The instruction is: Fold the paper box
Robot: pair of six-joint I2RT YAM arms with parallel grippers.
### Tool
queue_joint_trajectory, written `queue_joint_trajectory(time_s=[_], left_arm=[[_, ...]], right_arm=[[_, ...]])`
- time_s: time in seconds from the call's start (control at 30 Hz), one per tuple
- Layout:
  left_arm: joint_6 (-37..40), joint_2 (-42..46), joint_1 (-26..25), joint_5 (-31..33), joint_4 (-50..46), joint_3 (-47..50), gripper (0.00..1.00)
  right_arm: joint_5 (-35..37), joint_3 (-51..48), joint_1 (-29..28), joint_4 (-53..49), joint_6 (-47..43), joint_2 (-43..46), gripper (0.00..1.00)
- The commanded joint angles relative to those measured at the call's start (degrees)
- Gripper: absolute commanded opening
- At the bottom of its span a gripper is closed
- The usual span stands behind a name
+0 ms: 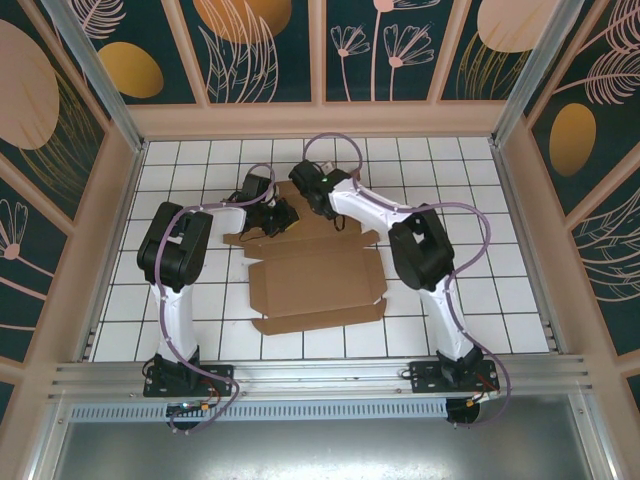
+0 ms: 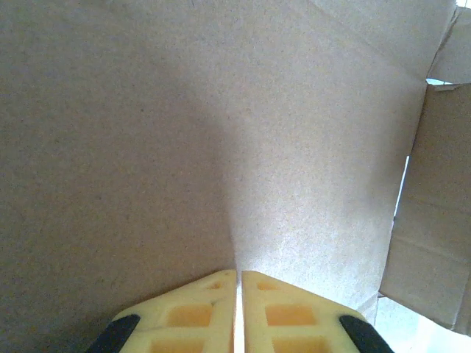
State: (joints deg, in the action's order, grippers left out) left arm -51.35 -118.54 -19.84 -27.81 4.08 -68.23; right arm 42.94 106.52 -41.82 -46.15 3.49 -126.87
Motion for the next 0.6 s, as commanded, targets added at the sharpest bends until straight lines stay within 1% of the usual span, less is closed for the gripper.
queue_joint_trajectory(time_s=[0.0,0.13,0.27,0.43,0.47,0.5,0.57], left_arm=[[0.73,-0.81,-0.38,2.37,-4.25,-0.15,0.11],[0.54,-0.97,-0.38,2.05,-3.93,0.01,0.11],[-0.06,-1.21,-0.38,1.12,-2.94,0.45,0.11],[-0.08,-1.08,-0.4,1.09,-2.84,0.64,0.11],[-0.04,-0.96,-0.39,1.11,-2.87,0.64,0.11],[0.15,-0.83,-0.38,1.18,-3.08,0.47,0.12],[1.0,-0.16,-0.38,1.77,-3.83,0.08,0.12]], right_arm=[[6.55,-3.37,0.93,1.7,-2.65,1.79,0.17],[12.65,-6.11,1.31,4.11,-5.33,-1.88,0.17],[11.15,-6.34,1.49,6.59,-5.85,-4.98,0.16],[10.59,-5.93,1.96,8.88,-6.82,-6.2,0.16],[10.59,-5.94,2.31,8.89,-6.76,-5.99,0.18],[10.5,-5.98,2.73,8.73,-6.09,-5.32,0.22],[7.66,-7.59,4.09,9.67,-4.12,-1.55,0.33]])
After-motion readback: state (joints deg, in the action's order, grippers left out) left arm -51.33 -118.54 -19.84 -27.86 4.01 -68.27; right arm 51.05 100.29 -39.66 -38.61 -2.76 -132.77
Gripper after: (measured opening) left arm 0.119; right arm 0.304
